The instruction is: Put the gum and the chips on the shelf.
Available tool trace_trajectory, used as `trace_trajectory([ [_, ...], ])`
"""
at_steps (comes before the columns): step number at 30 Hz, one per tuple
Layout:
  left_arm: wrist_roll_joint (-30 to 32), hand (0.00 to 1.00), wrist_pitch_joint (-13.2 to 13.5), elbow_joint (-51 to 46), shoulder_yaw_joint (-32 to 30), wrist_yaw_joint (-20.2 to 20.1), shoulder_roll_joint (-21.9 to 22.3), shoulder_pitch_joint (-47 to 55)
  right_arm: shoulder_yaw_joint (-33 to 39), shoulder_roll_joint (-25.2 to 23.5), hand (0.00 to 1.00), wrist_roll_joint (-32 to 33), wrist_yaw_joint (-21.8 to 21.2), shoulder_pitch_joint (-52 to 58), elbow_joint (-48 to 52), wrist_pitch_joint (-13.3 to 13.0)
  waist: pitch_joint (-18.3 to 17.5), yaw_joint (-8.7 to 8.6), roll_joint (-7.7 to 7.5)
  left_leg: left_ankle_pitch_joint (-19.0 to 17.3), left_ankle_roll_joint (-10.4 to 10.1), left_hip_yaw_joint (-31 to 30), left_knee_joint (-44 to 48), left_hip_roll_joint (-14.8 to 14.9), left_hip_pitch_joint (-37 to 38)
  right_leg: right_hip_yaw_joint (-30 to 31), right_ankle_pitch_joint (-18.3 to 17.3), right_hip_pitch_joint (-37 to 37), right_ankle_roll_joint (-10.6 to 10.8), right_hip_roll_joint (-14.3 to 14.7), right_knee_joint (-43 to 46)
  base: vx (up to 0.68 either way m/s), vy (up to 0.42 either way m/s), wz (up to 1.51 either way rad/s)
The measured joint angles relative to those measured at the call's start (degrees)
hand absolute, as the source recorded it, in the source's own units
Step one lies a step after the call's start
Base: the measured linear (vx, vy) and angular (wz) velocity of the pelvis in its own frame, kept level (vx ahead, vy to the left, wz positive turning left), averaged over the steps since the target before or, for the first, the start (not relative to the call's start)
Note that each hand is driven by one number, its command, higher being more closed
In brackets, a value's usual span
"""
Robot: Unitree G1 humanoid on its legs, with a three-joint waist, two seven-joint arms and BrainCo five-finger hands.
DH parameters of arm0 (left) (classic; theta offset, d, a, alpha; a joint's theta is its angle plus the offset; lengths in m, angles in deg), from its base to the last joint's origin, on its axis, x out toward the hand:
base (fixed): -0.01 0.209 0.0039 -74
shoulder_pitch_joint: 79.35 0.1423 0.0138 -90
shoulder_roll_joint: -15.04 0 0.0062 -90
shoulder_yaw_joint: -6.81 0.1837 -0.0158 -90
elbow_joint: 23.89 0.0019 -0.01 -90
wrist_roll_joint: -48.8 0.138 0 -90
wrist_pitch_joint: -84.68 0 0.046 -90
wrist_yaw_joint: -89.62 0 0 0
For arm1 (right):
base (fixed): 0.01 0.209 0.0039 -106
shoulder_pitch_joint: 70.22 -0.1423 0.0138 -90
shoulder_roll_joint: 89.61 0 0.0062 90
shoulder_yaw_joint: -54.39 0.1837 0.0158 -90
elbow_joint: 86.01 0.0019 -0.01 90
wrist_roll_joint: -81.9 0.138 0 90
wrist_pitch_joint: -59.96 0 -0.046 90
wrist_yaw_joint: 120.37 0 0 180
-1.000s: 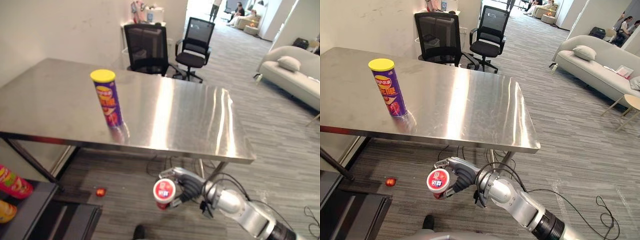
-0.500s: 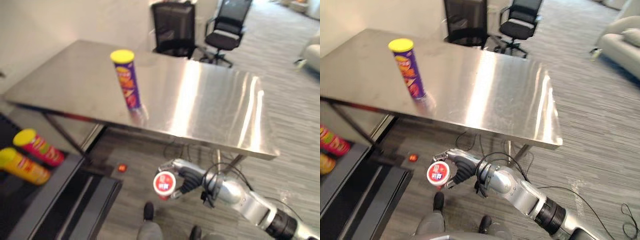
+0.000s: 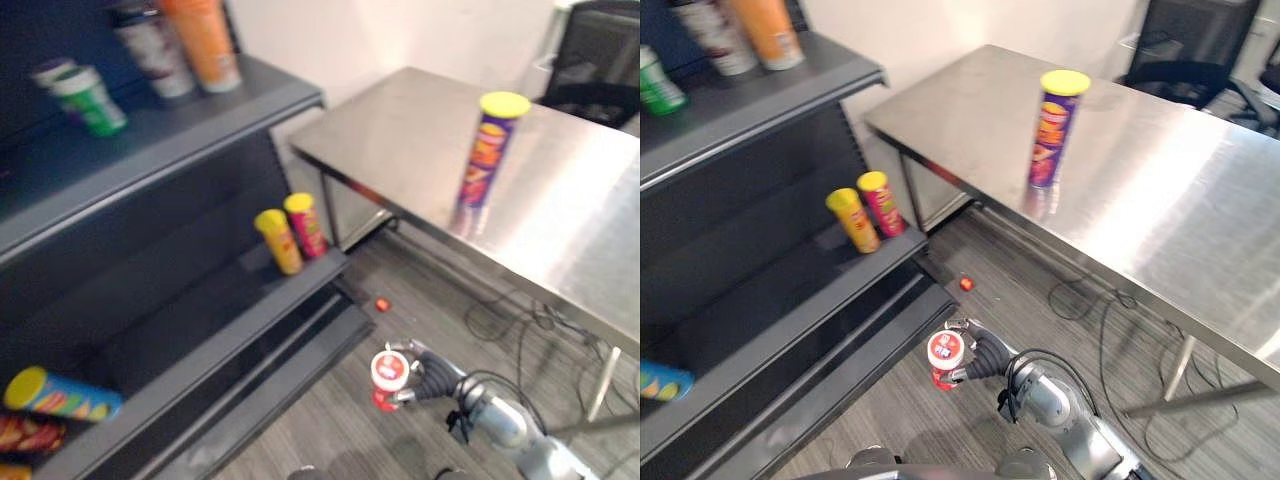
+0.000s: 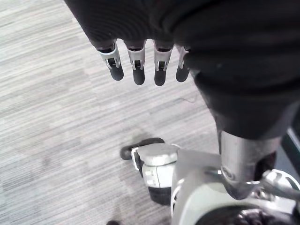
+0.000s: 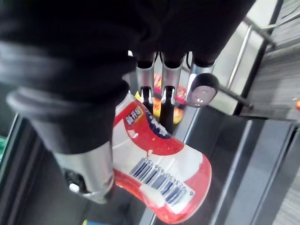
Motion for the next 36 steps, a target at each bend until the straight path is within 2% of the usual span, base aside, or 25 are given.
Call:
trace_trajectory([
  [1,-0.2,0.00,0.1,0.0,0.0,0.3,-0.4,0.0,0.4,-1.1,1.00,-0.1,0.3,0.3,-0.1,0.0,0.3,0.07,-0.49,0.1,-0.2,0.1,-2.2,-1.1,-0.5,-1.6,1.4,-0.5,2.2,-1.0,0.6,-0.03,0.301,0.73],
  [3,-0.4,0.00,0.3,-0.1,0.0,1.2,0.2,0.2,0.4,-1.5,1.00,-1.1,0.7,1.1,0.1,0.0,0.3,0.11,-1.36,0.9,-1.4,-0.3,-5.9,-3.3,-0.1,-2.9,2.2,-1.3,3.4,-2.3,1.5,-0.08,0.214,0.43],
  [6,0.0,0.00,1.9,-0.2,-1.5,1.6,0.6,-0.2,0.5,-3.1,1.00,-3.8,1.0,1.3,0.1,-0.6,0.5,0.02,-3.18,3.6,-0.8,-0.2,-10.5,-6.1,-0.4,-3.0,4.2,-3.3,5.4,-3.8,1.0,-0.12,0.119,0.05],
  [7,0.2,0.00,2.3,-0.4,-3.0,1.9,0.7,-0.6,1.0,-4.5,1.00,-4.9,1.0,1.2,-0.4,-1.0,0.3,0.07,-3.49,4.5,-0.4,-0.1,-11.7,-6.5,-1.5,-3.0,5.7,-4.5,4.9,-3.7,-0.2,-0.14,0.065,-0.11],
  [9,2.0,0.00,2.8,-0.3,-4.9,1.9,1.1,-1.3,2.9,-7.9,1.00,-8.0,0.6,0.9,-1.8,-1.4,0.4,0.42,-3.72,5.1,-1.2,0.8,-14.3,-6.9,-0.9,-3.0,8.0,-5.1,3.5,-2.9,-2.3,-0.13,0.047,-0.24],
  [11,5.1,0.00,3.0,-0.2,-6.8,1.3,1.7,-1.1,3.7,-11.5,1.00,-9.9,0.5,0.1,-3.6,-1.4,0.5,0.99,-4.03,5.3,-1.5,3.0,-16.0,-6.9,1.7,-2.8,9.0,-5.4,2.5,-2.5,-1.8,-0.11,0.028,-0.68],
  [12,6.5,0.00,3.0,-0.1,-7.7,1.2,2.0,-1.2,4.2,-13.3,1.00,-11.0,0.5,0.3,-3.6,-1.5,0.6,1.82,-3.85,5.2,-1.4,4.8,-16.7,-6.6,3.6,-2.3,9.4,-5.7,1.9,-2.4,-0.3,-0.09,0.015,-0.85],
  [16,8.6,0.00,2.6,0.0,-9.9,1.2,1.9,-1.8,4.8,-15.8,1.00,-10.0,1.1,2.6,-3.6,-1.3,1.0,2.08,-3.11,5.2,-1.3,6.1,-18.0,-5.7,7.1,0.1,10.4,-7.7,0.5,-3.4,7.8,-0.07,0.012,-0.47],
  [17,8.6,0.00,2.4,0.0,-10.7,1.4,1.5,-2.6,4.8,-15.7,1.00,-8.4,1.1,4.0,-3.6,-1.1,1.3,2.02,-2.76,5.2,-1.3,5.9,-18.1,-5.2,7.4,1.6,9.7,-9.2,-0.5,-4.6,12.6,-0.01,0.005,0.11],
  [18,8.6,0.00,2.3,-0.2,-10.7,1.5,1.2,-3.2,4.8,-15.8,1.00,-8.3,1.1,5.4,-3.6,-1.0,1.4,1.94,-2.91,5.2,-1.3,4.6,-18.2,-5.0,7.6,3.4,9.1,-10.5,-1.5,-5.8,17.8,0.03,-0.016,0.51],
  [19,8.6,0.00,2.1,-0.9,-10.7,1.5,0.2,-3.7,5.0,-15.8,1.00,-8.3,0.9,7.3,-3.6,-0.9,1.6,1.92,-3.22,5.2,-1.2,2.4,-18.3,-5.0,8.1,6.7,10.1,-11.2,-1.3,-6.5,22.2,0.05,-0.023,0.82],
  [21,8.6,0.00,1.7,-1.4,-10.4,1.5,-0.9,-4.7,7.6,-16.9,1.00,-7.5,0.8,11.8,-3.2,-0.8,2.0,1.76,-3.54,5.3,-1.1,-3.6,-18.1,-5.4,8.3,15.9,10.6,-11.1,-1.7,-5.3,26.4,0.06,-0.017,1.25],
  [23,8.6,0.00,1.8,-2.0,-8.8,1.4,-1.7,-4.7,11.1,-17.8,1.00,-5.9,0.7,15.1,-3.0,-0.7,2.7,0.83,-4.13,5.3,-1.1,-9.7,-18.0,-5.8,8.0,24.2,11.1,-11.8,-2.4,-4.2,30.8,0.06,-0.070,1.52],
  [24,8.6,0.00,1.5,-1.7,-7.4,1.5,-2.8,-5.3,14.1,-18.0,1.00,-4.3,0.7,17.6,-2.9,-0.4,2.9,-0.23,-3.99,5.3,-1.1,-15.6,-18.4,-5.5,6.6,29.9,0.5,-12.4,-1.4,-1.4,31.4,0.06,-0.156,1.64],
  [25,8.6,0.00,1.5,-1.5,-6.9,1.4,-3.3,-5.6,15.1,-18.1,1.00,-3.6,0.7,18.2,-2.9,-0.2,2.9,-0.34,-3.87,5.2,-1.1,-17.4,-19.2,-5.2,5.7,31.0,-2.9,-12.3,-1.2,0.2,28.6,0.09,-0.164,1.92],
  [26,8.5,0.00,1.7,-0.7,-7.1,1.3,-4.9,-7.5,16.5,-20.0,1.00,-2.6,0.6,19.3,-2.6,0.1,2.4,-0.62,-7.53,4.8,-0.3,-18.8,-14.5,-9.2,2.2,33.2,-8.2,-12.9,-2.0,0.1,18.7,0.08,-0.145,1.27],
  [27,8.5,0.00,1.5,-0.6,-7.4,1.3,-5.8,-8.5,17.8,-20.6,1.00,-1.7,0.6,20.0,-0.8,0.1,2.9,-0.87,-9.18,3.0,1.9,-18.7,-3.5,-10.9,-2.4,35.0,-11.0,-13.1,-2.0,-1.0,14.3,0.08,-0.164,1.78],
  [28,8.6,0.00,1.0,1.6,-7.5,1.3,-5.2,-9.8,20.3,-20.4,1.00,0.2,0.5,19.9,0.7,-0.1,5.5,-2.57,-7.81,-5.9,0.8,-21.3,4.3,-10.8,-5.3,39.5,-10.1,-12.4,5.6,1.1,14.1,0.01,-0.177,1.47],
  [29,8.7,0.00,1.0,1.9,-6.6,1.1,-4.6,-9.6,21.3,-20.4,1.00,0.5,0.4,20.3,0.4,0.8,5.6,-3.10,-6.05,-5.8,0.9,-23.8,3.9,-10.9,-5.7,41.4,-10.9,-13.1,4.5,2.7,15.5,-0.02,-0.164,1.39],
  [30,8.7,0.00,1.2,2.0,-5.6,1.0,-4.2,-9.3,21.9,-20.3,1.00,0.7,0.3,20.9,0.5,0.8,4.7,-3.15,-5.84,-5.8,0.7,-25.0,3.7,-11.0,-7.1,42.0,-11.1,-13.2,4.3,3.8,15.2,0.03,-0.116,1.34],
  [31,9.3,0.00,1.3,2.4,-3.6,0.7,-3.7,-9.8,23.3,-20.9,1.00,1.9,-0.1,23.3,1.2,0.9,2.9,-4.48,-4.89,-6.4,0.4,-27.3,10.3,-10.8,-11.4,39.5,-12.5,-14.5,4.5,4.6,16.1,0.13,-0.171,1.21],
  [32,9.3,0.00,1.3,2.3,-2.8,0.7,-3.3,-9.8,23.8,-20.6,1.00,2.4,-0.1,23.5,1.6,0.9,3.0,-4.31,-3.19,-7.3,0.1,-27.5,14.2,-8.8,-12.9,38.2,-13.0,-14.6,3.8,5.9,16.8,0.19,-0.153,1.18],
  [33,9.4,0.00,1.3,2.3,-2.2,0.6,-2.9,-8.9,24.2,-19.6,1.00,2.8,-0.3,22.5,1.3,1.4,3.1,-4.25,-0.91,-10.9,-3.0,-28.7,13.4,-5.5,-13.4,36.0,-14.2,-14.4,4.0,8.3,18.1,0.18,-0.246,0.57],
  [34,8.9,0.00,1.3,2.6,-1.4,0.6,-3.6,-8.7,23.6,-20.2,1.00,3.5,-0.3,21.7,0.9,1.9,2.4,-4.02,-2.41,-9.7,-3.7,-29.6,11.1,-5.3,-12.9,35.0,-14.6,-14.8,3.8,8.3,19.4,0.15,-0.209,0.57],
  [36,8.4,0.00,1.3,2.4,-0.1,1.3,-3.8,-9.0,22.5,-19.6,1.00,5.3,-0.6,21.1,1.8,1.4,1.3,-3.93,-3.37,-7.5,-4.9,-30.9,7.0,-4.3,-13.1,33.0,-14.2,-15.2,3.3,8.9,18.2,0.16,-0.253,0.42],
])
